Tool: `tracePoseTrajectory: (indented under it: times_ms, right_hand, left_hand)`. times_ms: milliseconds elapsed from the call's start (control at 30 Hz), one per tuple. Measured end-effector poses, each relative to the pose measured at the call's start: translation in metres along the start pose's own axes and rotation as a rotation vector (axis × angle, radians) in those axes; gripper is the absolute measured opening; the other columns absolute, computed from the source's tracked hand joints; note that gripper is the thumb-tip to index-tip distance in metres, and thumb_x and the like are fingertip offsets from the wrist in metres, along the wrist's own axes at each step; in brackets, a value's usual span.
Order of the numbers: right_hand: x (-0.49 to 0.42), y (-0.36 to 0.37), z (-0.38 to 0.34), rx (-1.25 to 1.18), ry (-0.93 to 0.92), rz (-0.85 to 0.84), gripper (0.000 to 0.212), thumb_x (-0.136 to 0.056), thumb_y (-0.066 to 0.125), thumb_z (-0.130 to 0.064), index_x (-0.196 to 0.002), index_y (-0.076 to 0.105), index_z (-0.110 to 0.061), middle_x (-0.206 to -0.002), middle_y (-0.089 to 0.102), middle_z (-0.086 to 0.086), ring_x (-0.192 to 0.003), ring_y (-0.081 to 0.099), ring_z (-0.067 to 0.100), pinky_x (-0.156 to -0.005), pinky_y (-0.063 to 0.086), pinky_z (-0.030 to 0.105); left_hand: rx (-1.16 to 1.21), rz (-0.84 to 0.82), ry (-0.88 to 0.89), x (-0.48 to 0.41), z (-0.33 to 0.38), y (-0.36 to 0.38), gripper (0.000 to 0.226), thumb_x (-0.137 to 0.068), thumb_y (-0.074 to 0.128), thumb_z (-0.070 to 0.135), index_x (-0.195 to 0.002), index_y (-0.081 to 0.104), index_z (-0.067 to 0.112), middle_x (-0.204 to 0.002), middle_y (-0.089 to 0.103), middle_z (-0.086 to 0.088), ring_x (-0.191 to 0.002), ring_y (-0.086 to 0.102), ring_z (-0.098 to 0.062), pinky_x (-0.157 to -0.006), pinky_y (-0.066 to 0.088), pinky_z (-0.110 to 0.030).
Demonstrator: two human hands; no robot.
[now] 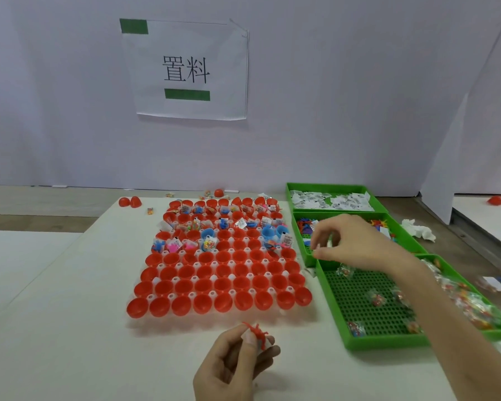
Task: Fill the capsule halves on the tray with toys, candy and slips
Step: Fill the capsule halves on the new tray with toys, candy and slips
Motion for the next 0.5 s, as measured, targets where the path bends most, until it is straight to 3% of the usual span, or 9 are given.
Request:
tracePoseTrajectory:
  times_ms: [67, 167, 367, 500]
  right_hand:
    - [-0.001, -0.001, 0.035, 0.220, 0.170, -0.028, 0.024, -0.075, 0.083, -0.033, -0.084, 0.062, -0.042, -0.093, 0.059, -0.017, -0.083, 0.056, -0.001, -0.071, 0.044, 0.027]
    - [0.002, 0.009, 0.067, 0.218, 0.296, -0.178, 0.037, -0.070, 0.089, -0.034, -0.093, 0.060, -0.036, -0.099, 0.056, -0.011, -0.088, 0.055, 0.004, -0.068, 0.042, 0.024]
    - [0.000, -0.005, 0.075, 0.122, 0.234, -0.033, 0.024, -0.068, 0.091, -0.020, -0.075, 0.070, -0.029, -0.080, 0.067, -0.009, -0.076, 0.062, 0.005, -0.060, 0.040, 0.020]
    - [0.002, -0.018, 0.062, 0.012, 0.152, 0.141, 0.020, -0.070, 0.090, -0.022, -0.069, 0.071, -0.028, -0.071, 0.069, -0.011, -0.072, 0.063, 0.004, -0.061, 0.040, 0.015]
  left_hand:
    - [0.011, 0.013, 0.016, 0.000, -0.001, 0.000, 0.015, -0.090, 0.057, -0.006, -0.081, 0.069, -0.001, -0.067, 0.072, -0.020, -0.056, 0.071, -0.032, -0.048, 0.055, -0.023]
    - [0.004, 0.055, 0.057, -0.002, -0.001, -0.003, 0.018, -0.089, 0.058, -0.005, -0.077, 0.070, 0.001, -0.062, 0.069, -0.019, -0.050, 0.068, -0.030, -0.046, 0.054, -0.023]
    - [-0.026, 0.126, 0.125, -0.002, -0.002, -0.005, 0.037, -0.089, 0.059, -0.005, -0.062, 0.076, 0.014, -0.057, 0.065, -0.017, -0.045, 0.063, -0.023, -0.047, 0.055, -0.022]
    - [-0.042, 0.135, 0.152, 0.000, -0.002, -0.005, 0.034, -0.088, 0.060, -0.007, -0.068, 0.077, 0.015, -0.058, 0.066, -0.017, -0.047, 0.064, -0.022, -0.050, 0.056, -0.021]
Point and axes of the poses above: each hand's wrist, its own x-axis away from the middle knuckle, its own y-axis out of the palm, z = x × y, the point moved 5 cm from there along -x, towards the middle knuckle
